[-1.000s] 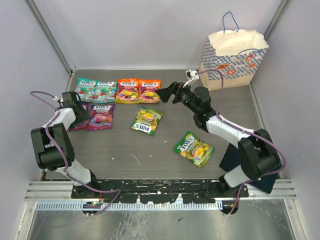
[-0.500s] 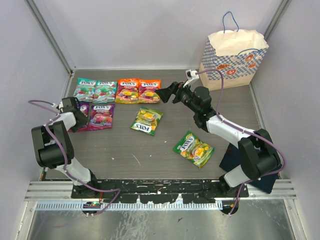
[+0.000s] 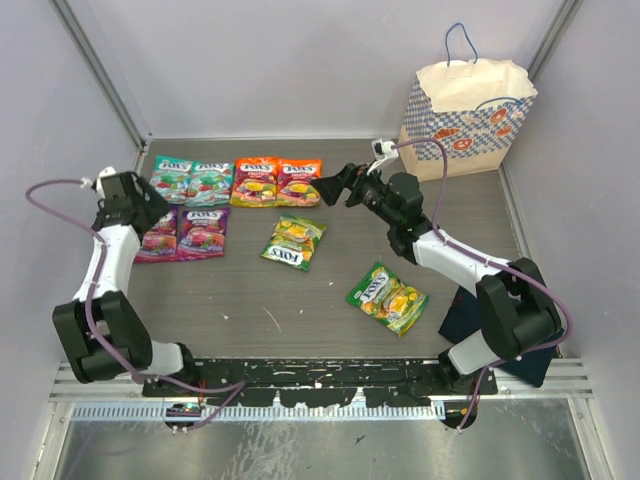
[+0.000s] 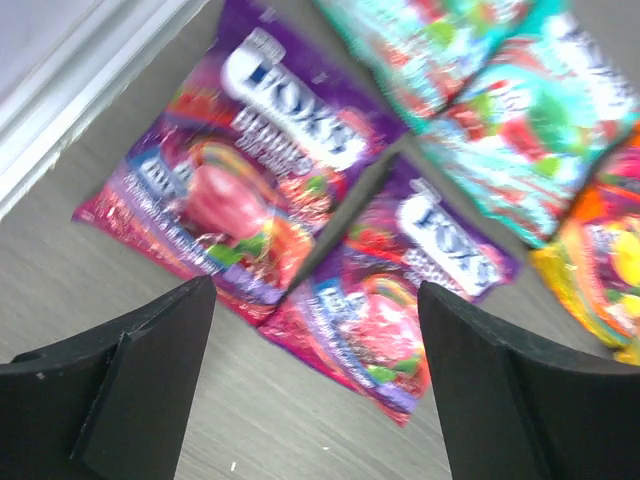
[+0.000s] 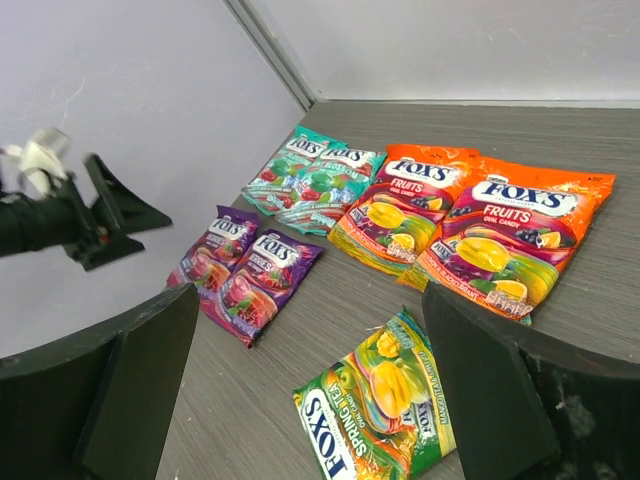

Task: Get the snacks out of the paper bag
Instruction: Adjust the snack at the center of the board.

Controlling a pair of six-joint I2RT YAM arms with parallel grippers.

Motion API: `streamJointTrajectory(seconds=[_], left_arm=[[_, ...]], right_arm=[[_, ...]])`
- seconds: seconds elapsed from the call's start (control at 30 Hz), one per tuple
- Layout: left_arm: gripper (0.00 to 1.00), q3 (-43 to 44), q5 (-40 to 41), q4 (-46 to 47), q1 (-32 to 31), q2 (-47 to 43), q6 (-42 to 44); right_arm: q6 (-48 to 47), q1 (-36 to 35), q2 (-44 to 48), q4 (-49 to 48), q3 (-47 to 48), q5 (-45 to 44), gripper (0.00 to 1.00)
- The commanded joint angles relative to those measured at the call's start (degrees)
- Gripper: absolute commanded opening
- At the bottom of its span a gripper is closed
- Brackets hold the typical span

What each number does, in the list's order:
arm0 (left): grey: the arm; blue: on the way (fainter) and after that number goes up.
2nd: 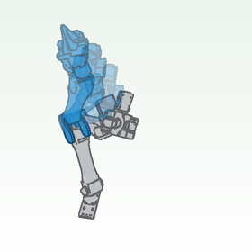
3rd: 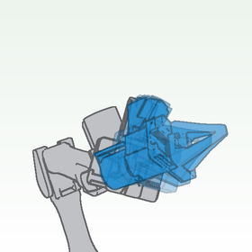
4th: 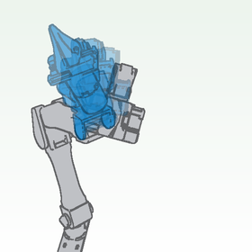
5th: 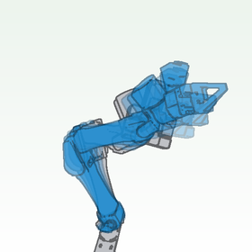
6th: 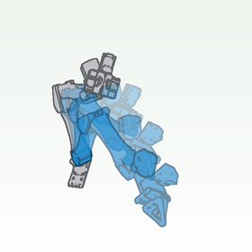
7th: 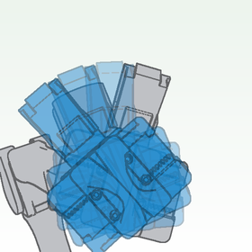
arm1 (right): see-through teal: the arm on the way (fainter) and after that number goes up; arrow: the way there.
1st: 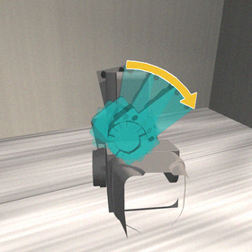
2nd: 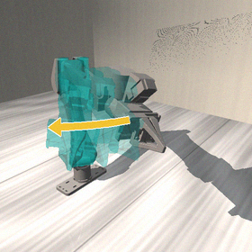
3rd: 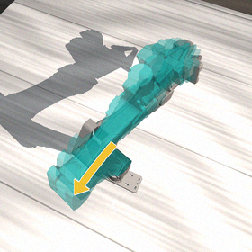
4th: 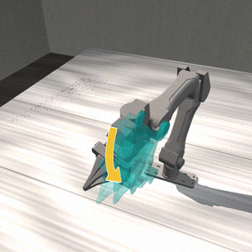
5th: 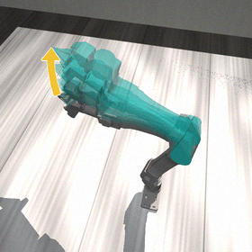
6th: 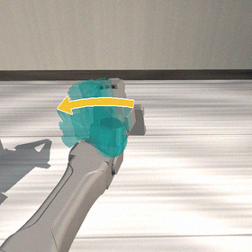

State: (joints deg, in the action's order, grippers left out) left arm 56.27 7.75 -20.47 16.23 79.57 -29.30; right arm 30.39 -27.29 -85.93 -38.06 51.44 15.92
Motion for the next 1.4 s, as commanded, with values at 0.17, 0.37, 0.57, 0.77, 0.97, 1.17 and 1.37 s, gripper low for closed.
streamJointTrajectory(seconds=[0.17, 0.37, 0.57, 0.77, 0.97, 1.17, 1.37], left_arm=[[0.98, 6.46, 2.07, 0.38, -30.81, -3.56, 10.33], [0.98, 3.13, 10.63, 6.01, -50.5, 3.02, 5.0], [0.92, -3.23, 9.1, 17.01, -56.44, 7.95, -2.08], [0.93, -2.55, 9.4, 18.72, -56.35, 10.75, -0.15], [0.94, -1.86, 6.81, 20.58, -54.26, 14.09, 0.02], [0.93, -2.93, 1.88, 24.15, -51.49, 17.35, -2.55], [0.92, -2.16, -1.65, 27.11, -50.5, 20.18, -4.38]], right_arm=[[1.93, 0.92, 0.29, 14.44, 6.49, -14.46, 1.0], [-6.88, 0.71, -13.24, 35.27, 22.12, -9.3, 0.84], [-13.41, 0.39, -23.3, 38.41, 26.01, -6.51, 0.72], [-19.0, 0.39, -27.82, 38.55, 26.24, 1.73, 0.63], [-19.39, 0.38, -31.28, 37.56, 25.39, 3.76, 0.56], [-17.89, 0.39, -33.36, 35.39, 24.6, 6.5, 0.32], [-16.74, 0.7, -30.43, 33.9, 19.77, 5.6, 0.01]])
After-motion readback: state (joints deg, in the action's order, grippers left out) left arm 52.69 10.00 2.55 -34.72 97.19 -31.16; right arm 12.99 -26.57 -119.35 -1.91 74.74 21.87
